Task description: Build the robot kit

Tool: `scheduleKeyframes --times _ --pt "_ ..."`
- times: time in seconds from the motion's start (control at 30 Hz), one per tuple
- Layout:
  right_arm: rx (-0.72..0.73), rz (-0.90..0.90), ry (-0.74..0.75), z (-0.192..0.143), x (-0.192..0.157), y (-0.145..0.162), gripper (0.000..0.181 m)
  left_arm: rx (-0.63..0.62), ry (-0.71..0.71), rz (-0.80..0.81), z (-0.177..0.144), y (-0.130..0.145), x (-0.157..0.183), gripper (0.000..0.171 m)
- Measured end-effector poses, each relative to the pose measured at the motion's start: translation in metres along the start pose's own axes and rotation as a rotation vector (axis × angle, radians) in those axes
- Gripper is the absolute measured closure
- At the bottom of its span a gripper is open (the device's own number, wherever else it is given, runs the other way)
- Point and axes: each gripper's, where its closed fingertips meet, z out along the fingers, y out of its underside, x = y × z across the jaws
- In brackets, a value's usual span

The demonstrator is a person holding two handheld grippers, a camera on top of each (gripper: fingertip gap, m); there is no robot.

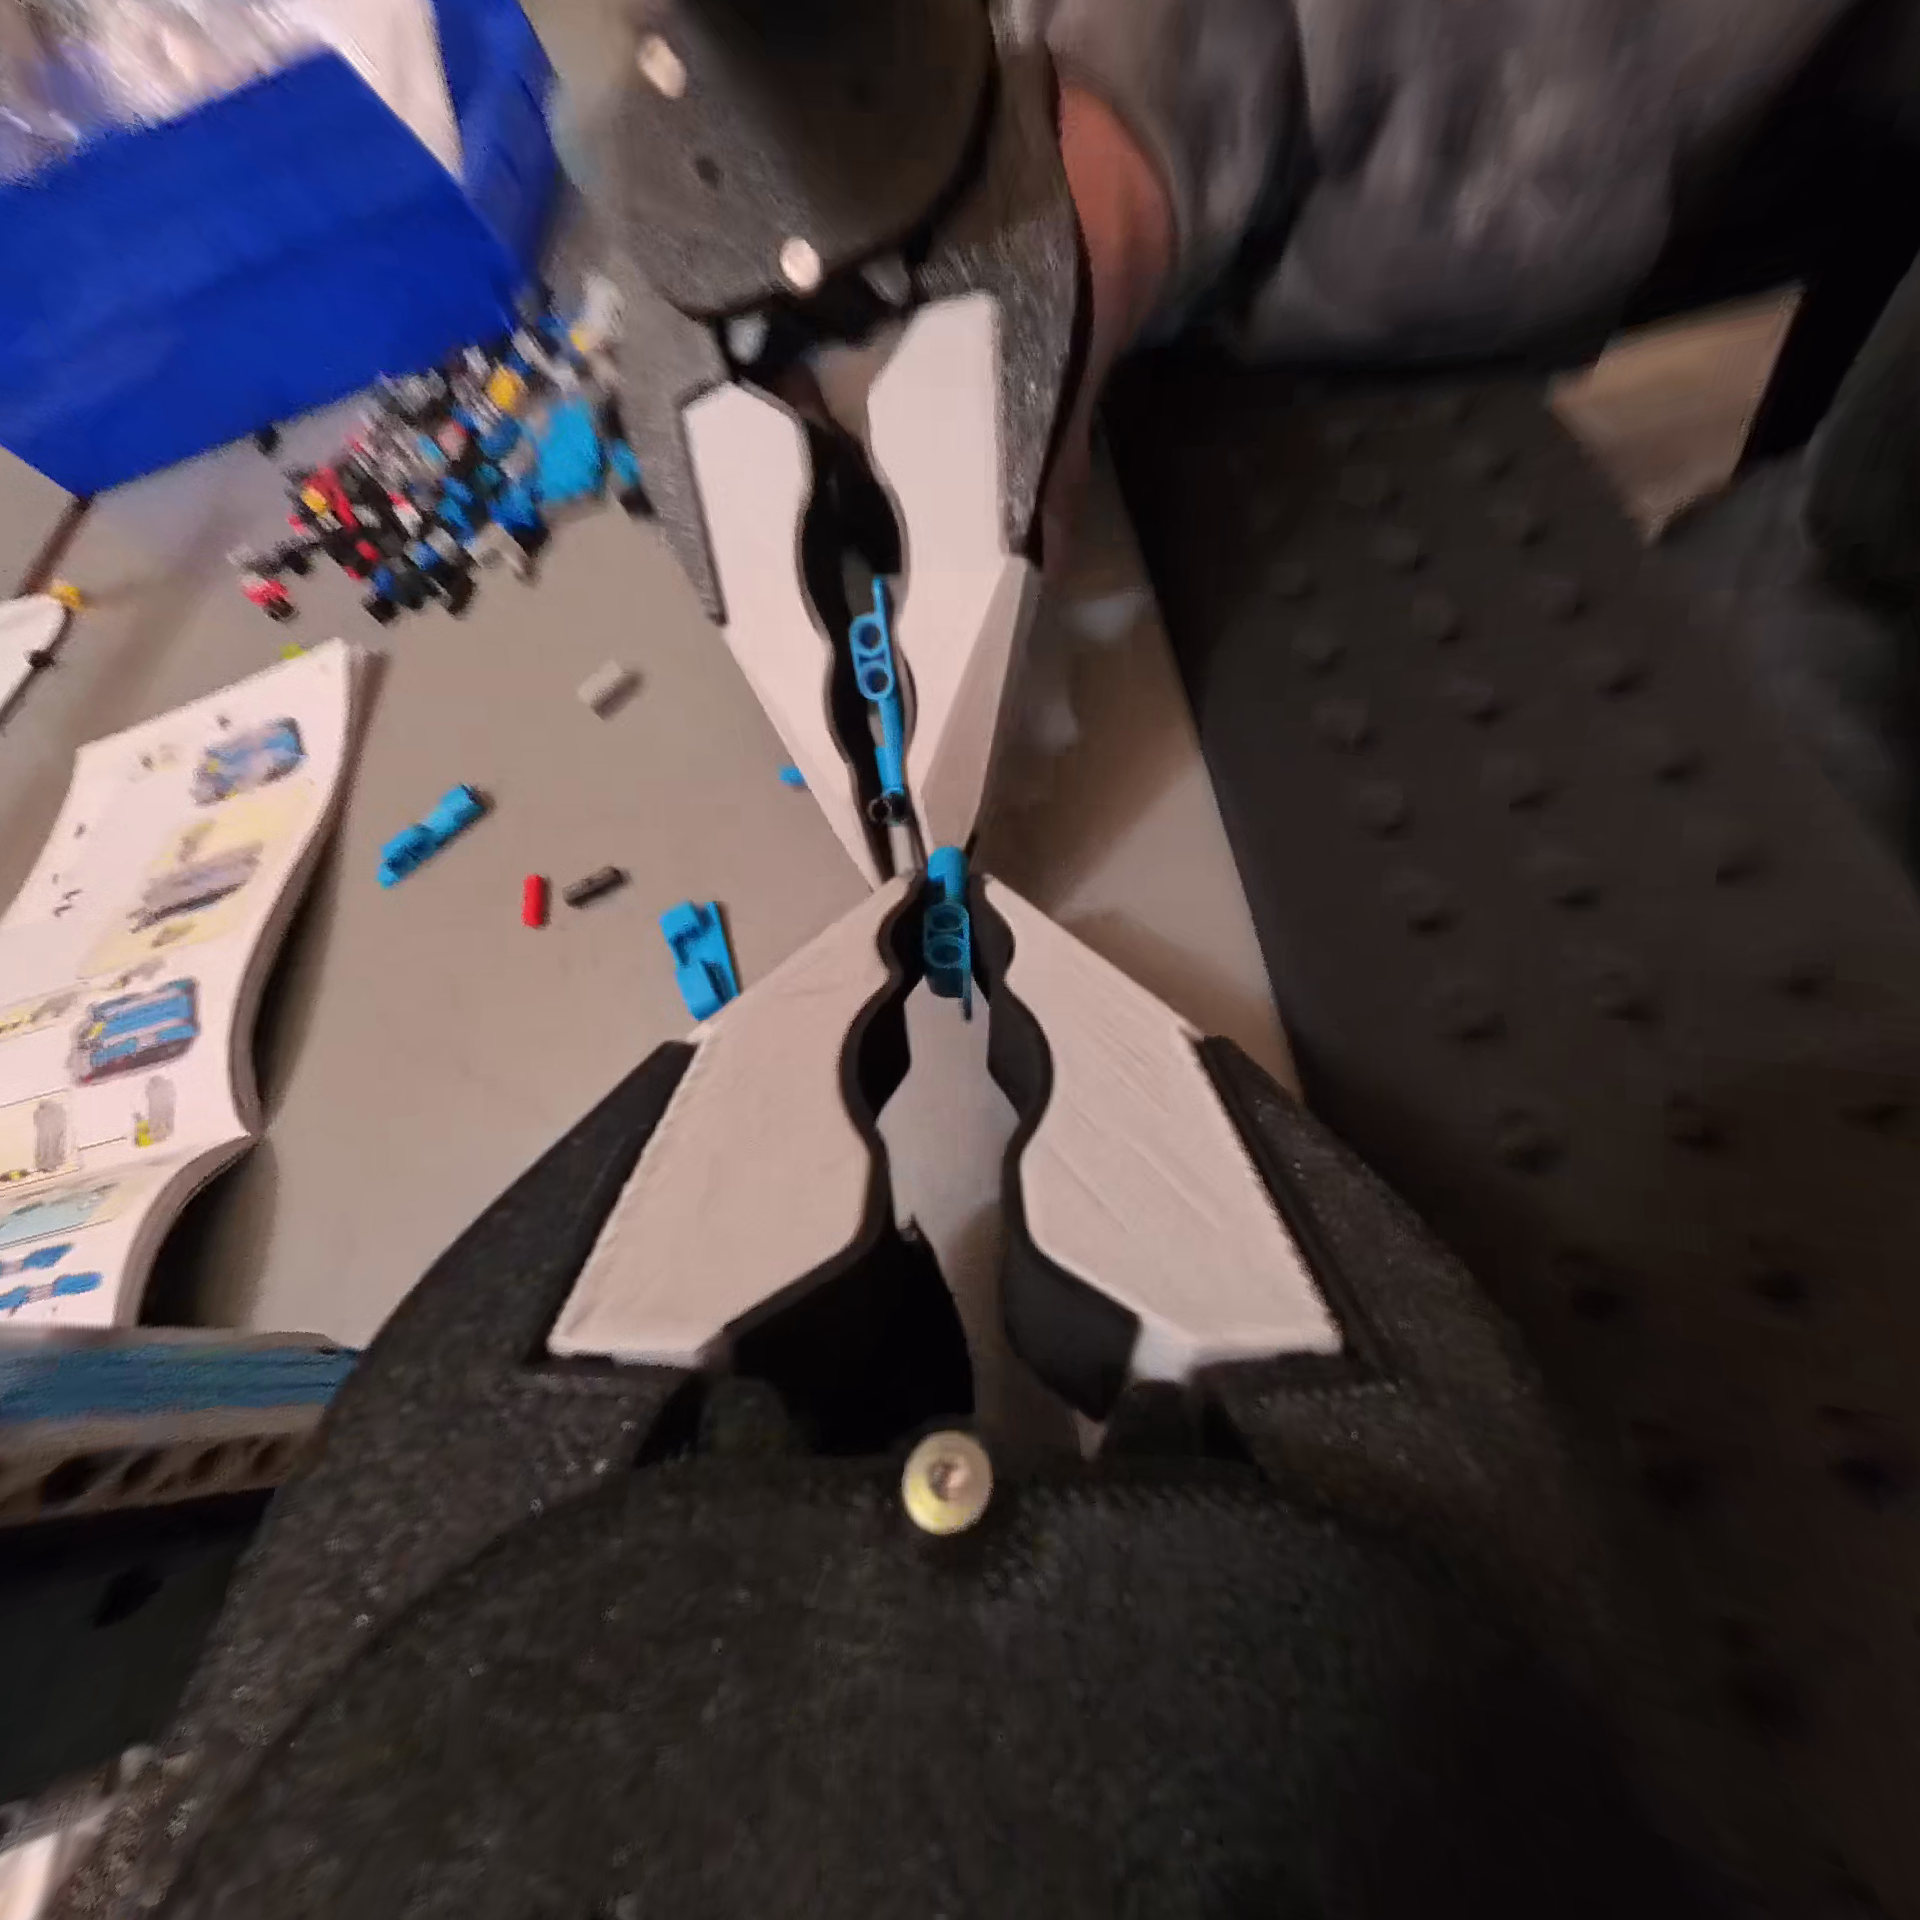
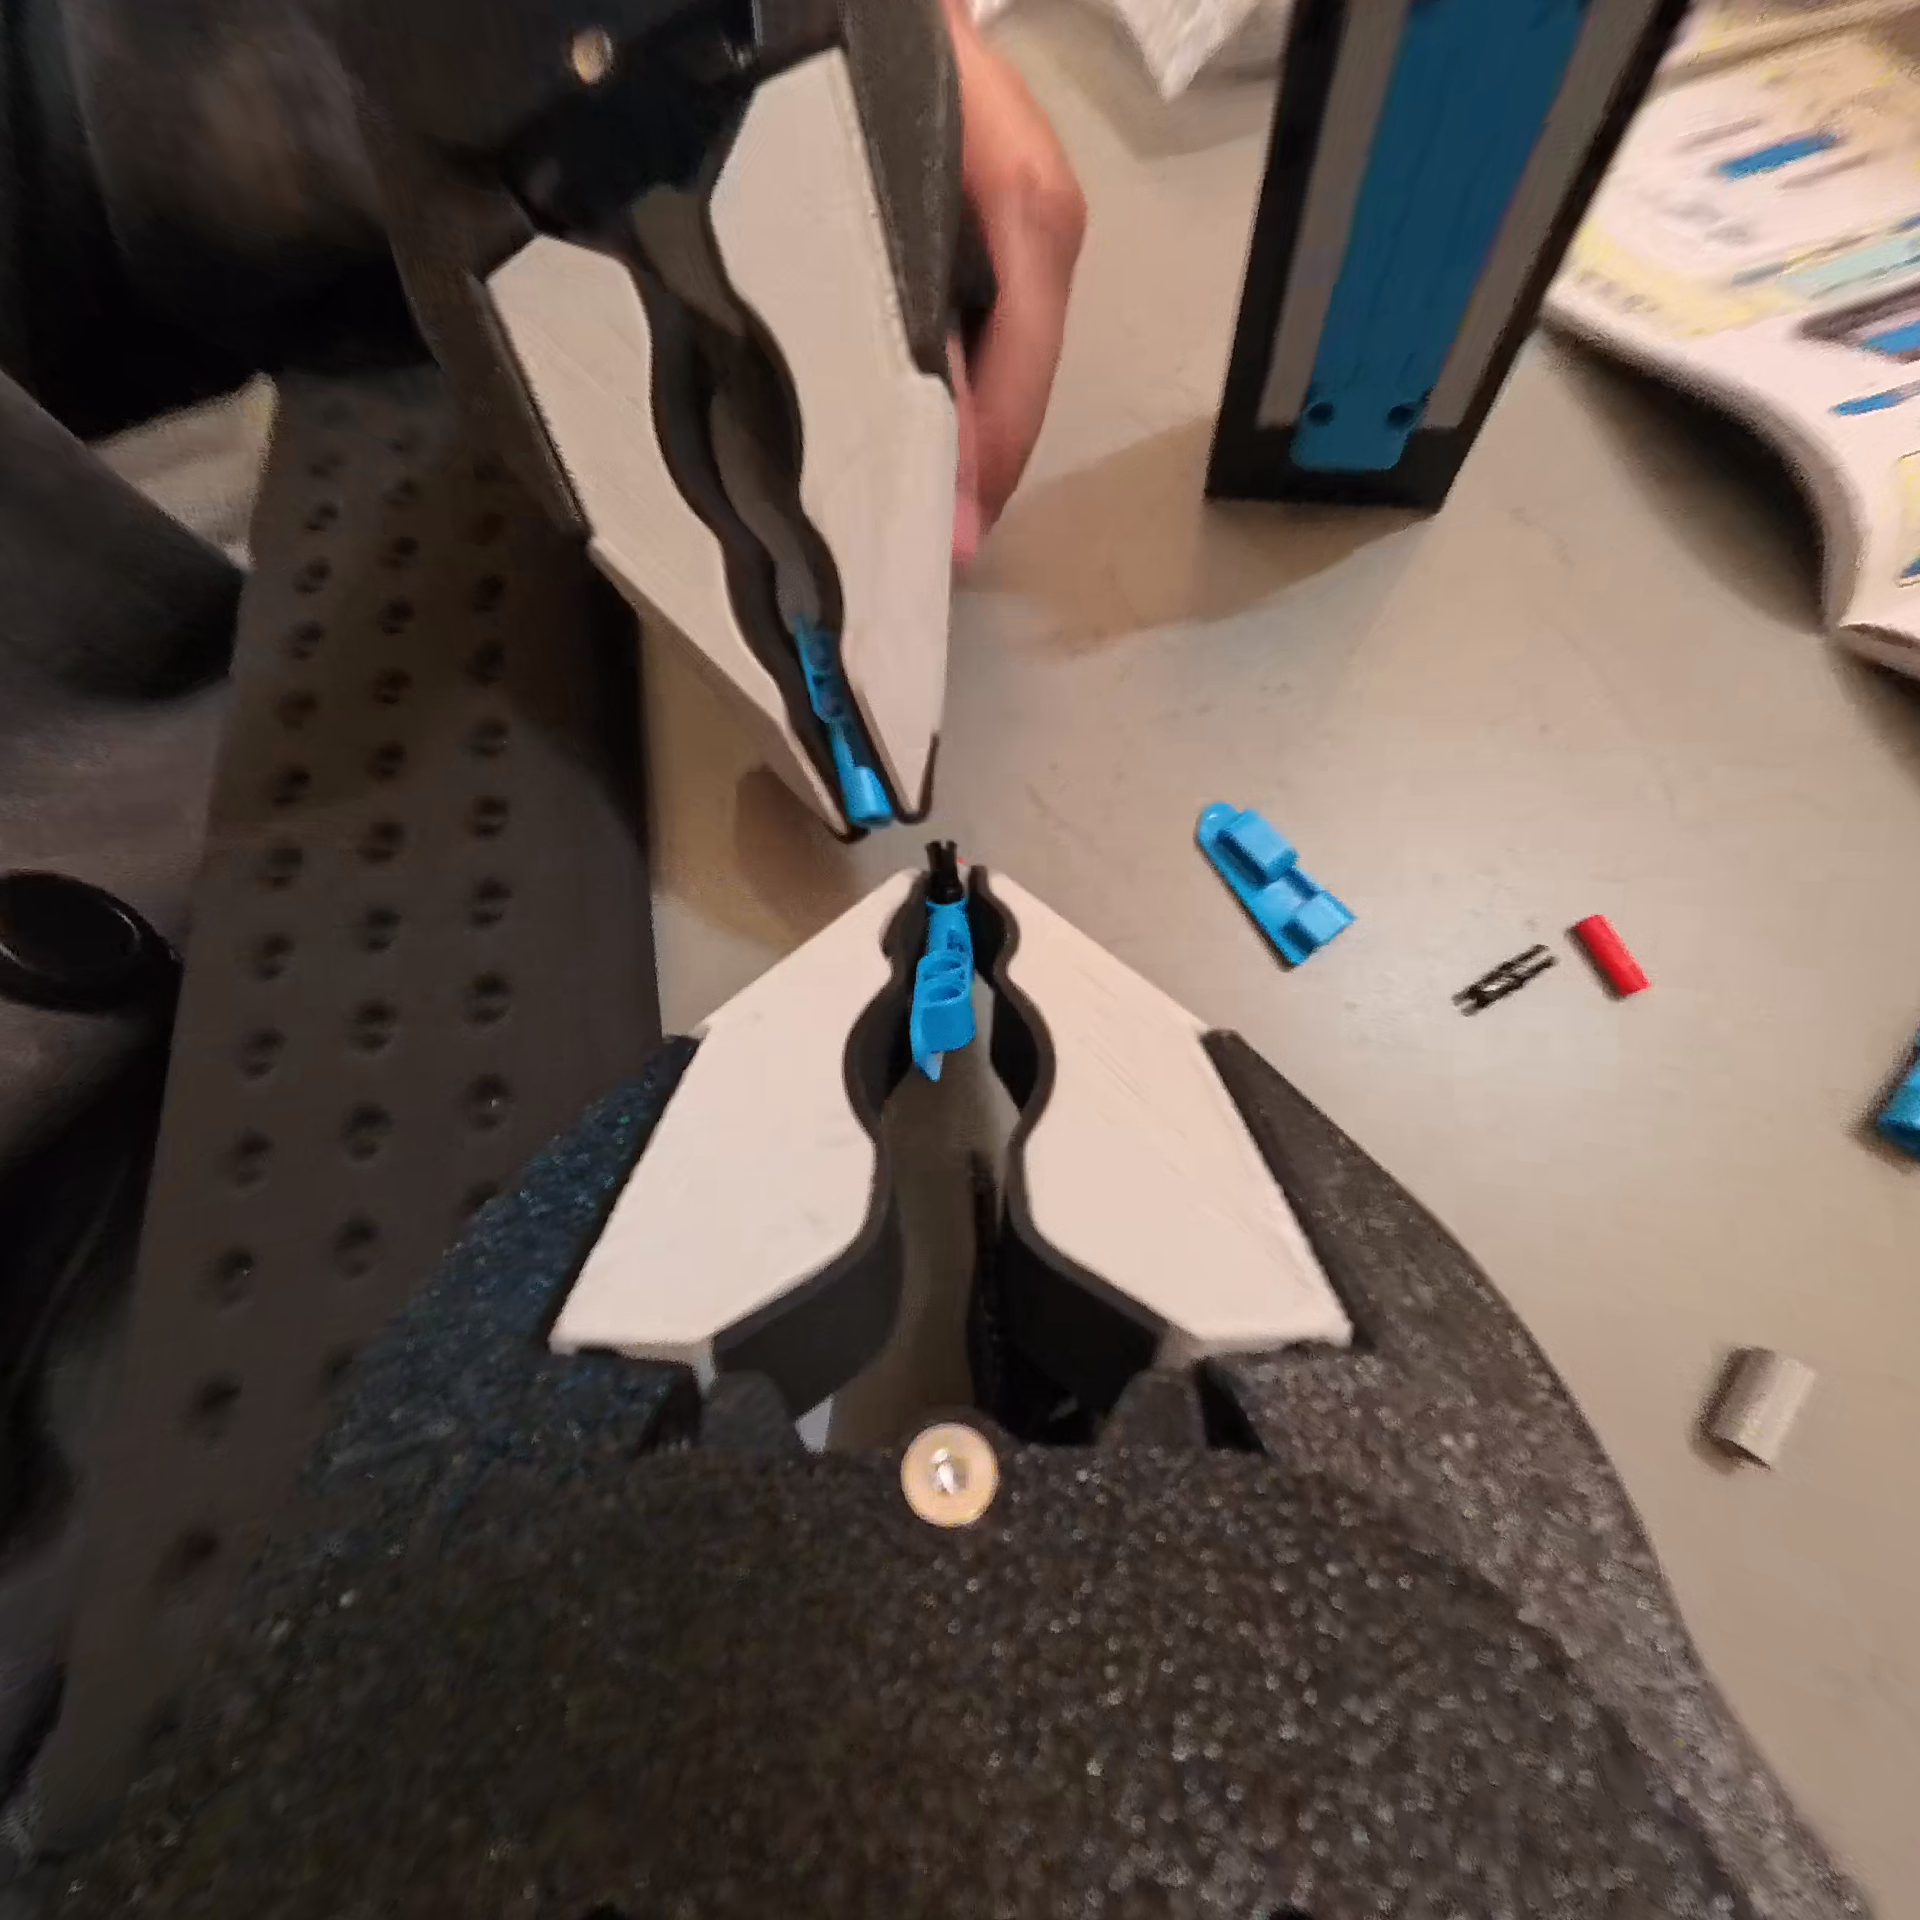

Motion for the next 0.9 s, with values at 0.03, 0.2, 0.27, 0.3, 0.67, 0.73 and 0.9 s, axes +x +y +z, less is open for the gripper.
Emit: scheduleKeyframes --times 0.03,0.2,0.27,0.3,0.67,0.73,0.9 --pt "0.063 0.009 0.006 -0.008 0.002 -0.010 0.174 0.075 -0.001 -0.045 -0.007 -0.011 -0.005 0.165" --pt "0.522 -0.001 -0.055 -0.062 -0.016 -0.083 0.174 0.423 0.052 -0.227 -0.040 -0.058 -0.018 0.165" --pt "0.576 0.021 -0.067 -0.066 -0.017 -0.092 0.174 0.496 0.077 -0.274 -0.046 -0.066 -0.021 0.165" --pt "0.565 0.020 -0.068 -0.064 -0.018 -0.091 0.174 0.520 0.090 -0.292 -0.048 -0.069 -0.021 0.165" --pt "0.532 0.024 -0.089 -0.053 -0.021 -0.091 0.175 0.496 0.129 -0.335 -0.043 -0.065 -0.020 0.165" --pt "0.527 0.006 -0.075 -0.051 -0.022 -0.090 0.175 0.499 0.128 -0.323 -0.042 -0.065 -0.019 0.165" --pt "0.542 0.036 -0.074 -0.056 -0.017 -0.090 0.174 0.538 0.130 -0.354 -0.049 -0.069 -0.024 0.165"
